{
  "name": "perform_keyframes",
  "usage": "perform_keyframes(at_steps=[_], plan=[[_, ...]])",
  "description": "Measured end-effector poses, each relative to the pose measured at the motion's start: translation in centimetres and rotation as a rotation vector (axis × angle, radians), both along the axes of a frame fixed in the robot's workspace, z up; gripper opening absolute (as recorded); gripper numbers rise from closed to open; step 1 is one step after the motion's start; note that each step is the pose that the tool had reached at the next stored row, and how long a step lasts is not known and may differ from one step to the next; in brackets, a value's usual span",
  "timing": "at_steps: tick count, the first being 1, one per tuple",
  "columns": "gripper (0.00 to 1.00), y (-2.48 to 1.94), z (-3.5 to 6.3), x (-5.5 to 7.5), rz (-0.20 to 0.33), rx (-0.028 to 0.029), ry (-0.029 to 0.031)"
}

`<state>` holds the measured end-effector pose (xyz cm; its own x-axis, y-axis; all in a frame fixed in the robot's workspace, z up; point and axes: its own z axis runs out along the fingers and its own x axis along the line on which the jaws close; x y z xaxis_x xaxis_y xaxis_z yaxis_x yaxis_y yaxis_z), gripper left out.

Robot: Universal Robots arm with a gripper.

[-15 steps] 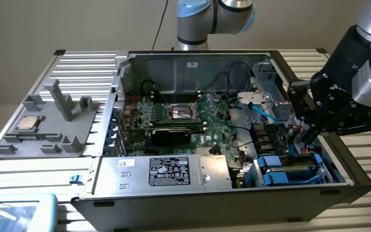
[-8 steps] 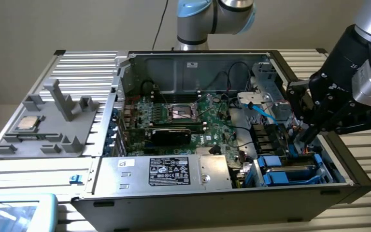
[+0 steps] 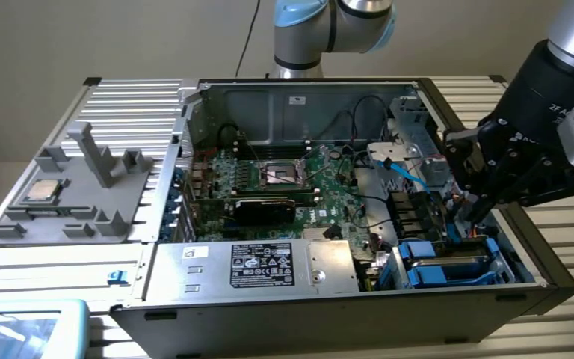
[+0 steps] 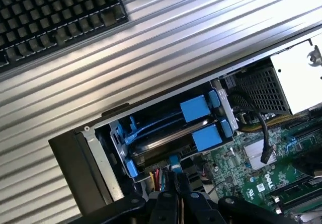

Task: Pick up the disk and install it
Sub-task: 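Insert the second disk wire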

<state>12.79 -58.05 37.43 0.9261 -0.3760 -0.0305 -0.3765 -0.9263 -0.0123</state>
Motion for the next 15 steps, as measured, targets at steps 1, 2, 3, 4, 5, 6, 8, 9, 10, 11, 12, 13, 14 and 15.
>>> perform_keyframes(at_steps=[1, 2, 3, 4, 5, 6, 8, 9, 10, 11, 12, 13, 14, 15], plan=[[0.11, 0.0, -0.02, 0.0, 0.018, 0.0002, 0.0], [0.11, 0.0, -0.04, 0.0, 0.036, 0.0001, 0.0], [0.11, 0.0, -0.05, 0.0, 0.056, 0.0001, 0.0], [0.11, 0.0, -0.07, 0.0, 0.074, 0.0002, 0.0], [0.11, 0.0, -0.09, 0.0, 0.092, 0.0002, 0.0], [0.11, 0.0, -0.11, 0.0, 0.109, 0.0002, 0.0], [0.11, 0.0, -0.14, 0.0, 0.145, 0.0001, 0.0], [0.11, 0.0, -0.16, 0.0, 0.165, 0.0002, 0.0], [0.11, 0.0, -0.18, 0.0, 0.183, 0.0003, 0.0], [0.11, 0.0, -0.21, 0.0, 0.201, 0.0003, 0.0003], [0.11, 0.0, -0.23, 0.0, 0.219, -0.0003, 0.0015], [0.11, 0.0, -0.26, 0.0, 0.236, -0.0015, 0.0037], [0.11, 0.0, -0.29, 0.0, 0.253, -0.0028, 0.0058], [0.11, 0.0, -0.33, 0.0, 0.269, -0.0042, 0.008]])
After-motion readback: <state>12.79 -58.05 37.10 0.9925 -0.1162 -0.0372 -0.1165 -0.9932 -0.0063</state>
